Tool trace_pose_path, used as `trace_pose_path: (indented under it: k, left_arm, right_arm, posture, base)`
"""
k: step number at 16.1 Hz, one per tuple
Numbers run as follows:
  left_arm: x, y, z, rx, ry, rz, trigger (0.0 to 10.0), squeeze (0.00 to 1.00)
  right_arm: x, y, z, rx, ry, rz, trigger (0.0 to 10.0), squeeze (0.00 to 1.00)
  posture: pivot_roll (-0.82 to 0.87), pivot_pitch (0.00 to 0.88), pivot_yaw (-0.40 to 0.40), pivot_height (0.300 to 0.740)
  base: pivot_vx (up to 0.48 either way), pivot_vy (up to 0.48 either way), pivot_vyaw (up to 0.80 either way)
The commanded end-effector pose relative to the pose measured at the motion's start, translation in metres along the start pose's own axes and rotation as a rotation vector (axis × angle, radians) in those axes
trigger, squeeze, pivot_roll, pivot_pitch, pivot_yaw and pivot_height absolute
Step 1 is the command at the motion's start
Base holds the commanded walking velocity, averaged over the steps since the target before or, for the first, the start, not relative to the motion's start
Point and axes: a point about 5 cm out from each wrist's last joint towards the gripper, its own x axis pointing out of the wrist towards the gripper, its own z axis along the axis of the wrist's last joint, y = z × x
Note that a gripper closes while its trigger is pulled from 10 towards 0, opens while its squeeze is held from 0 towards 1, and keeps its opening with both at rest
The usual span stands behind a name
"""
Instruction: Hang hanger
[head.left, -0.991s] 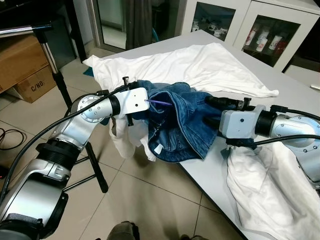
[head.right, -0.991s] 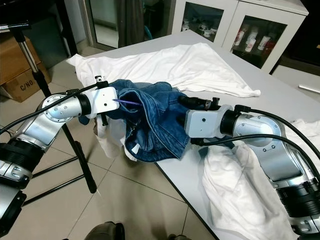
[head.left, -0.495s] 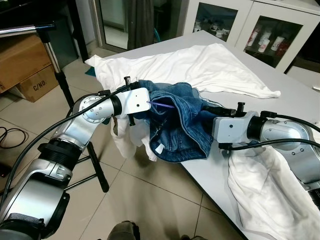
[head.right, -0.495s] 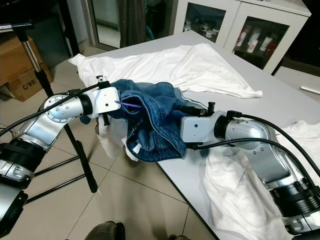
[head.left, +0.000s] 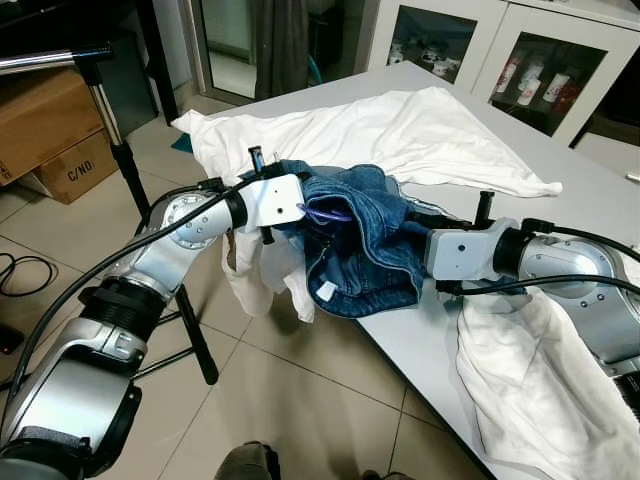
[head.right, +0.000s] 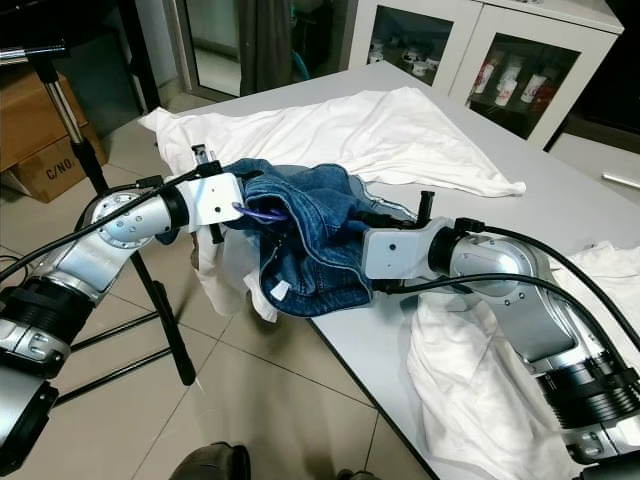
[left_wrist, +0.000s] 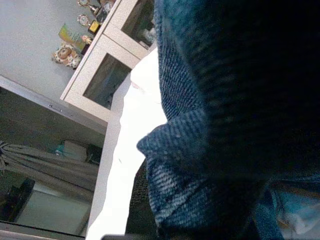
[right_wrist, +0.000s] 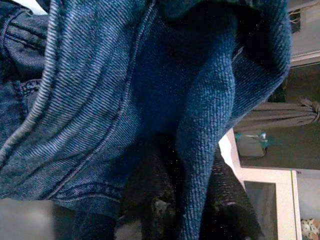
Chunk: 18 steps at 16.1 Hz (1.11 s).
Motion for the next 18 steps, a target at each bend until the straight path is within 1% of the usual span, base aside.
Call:
trace_pose_path:
  k: [1, 15, 16, 17, 18]
  left_arm:
    - [0.0025, 0.0078, 0.0073, 0.016, -0.030, 0.029, 10.0, 0.00]
    - [0.0028, 0.0073, 0.0071, 0.022, -0.032, 0.039, 10.0, 0.00]
    - [-0.0047, 0.0137, 0.0026, -0.052, -0.036, 0.115, 10.0, 1.00]
    - [-0.0067, 0.0150, 0.0024, -0.081, -0.043, 0.146, 10.0, 1.00]
    - [-0.0052, 0.0160, 0.0033, -0.068, -0.042, 0.161, 10.0, 1.00]
  right_arm:
    - [-0.0007, -0.0041, -0.0013, -0.007, 0.009, -0.008, 0.0, 0.00]
    - [-0.0004, -0.0037, -0.0014, -0.008, 0.008, -0.010, 0.0, 0.00]
    - [-0.0007, -0.0044, -0.0048, 0.008, 0.014, -0.052, 0.0, 0.00]
    - [0.0001, -0.0057, -0.0056, 0.015, 0.012, -0.074, 0.0, 0.00]
    - [0.0006, -0.0058, -0.0054, 0.016, 0.011, -0.075, 0.0, 0.00]
  posture:
    - [0.08, 0.020, -0.047, 0.740]
    - [0.08, 0.020, -0.047, 0.740]
    - [0.09, 0.028, -0.048, 0.740]
    - [0.09, 0.028, -0.048, 0.740]
    - [0.09, 0.027, -0.048, 0.740]
  base:
    - [0.000, 0.000, 0.00]
    - [0.000, 0.000, 0.00]
    - [0.000, 0.000, 0.00]
    - [0.000, 0.000, 0.00]
    - [0.000, 0.000, 0.00]
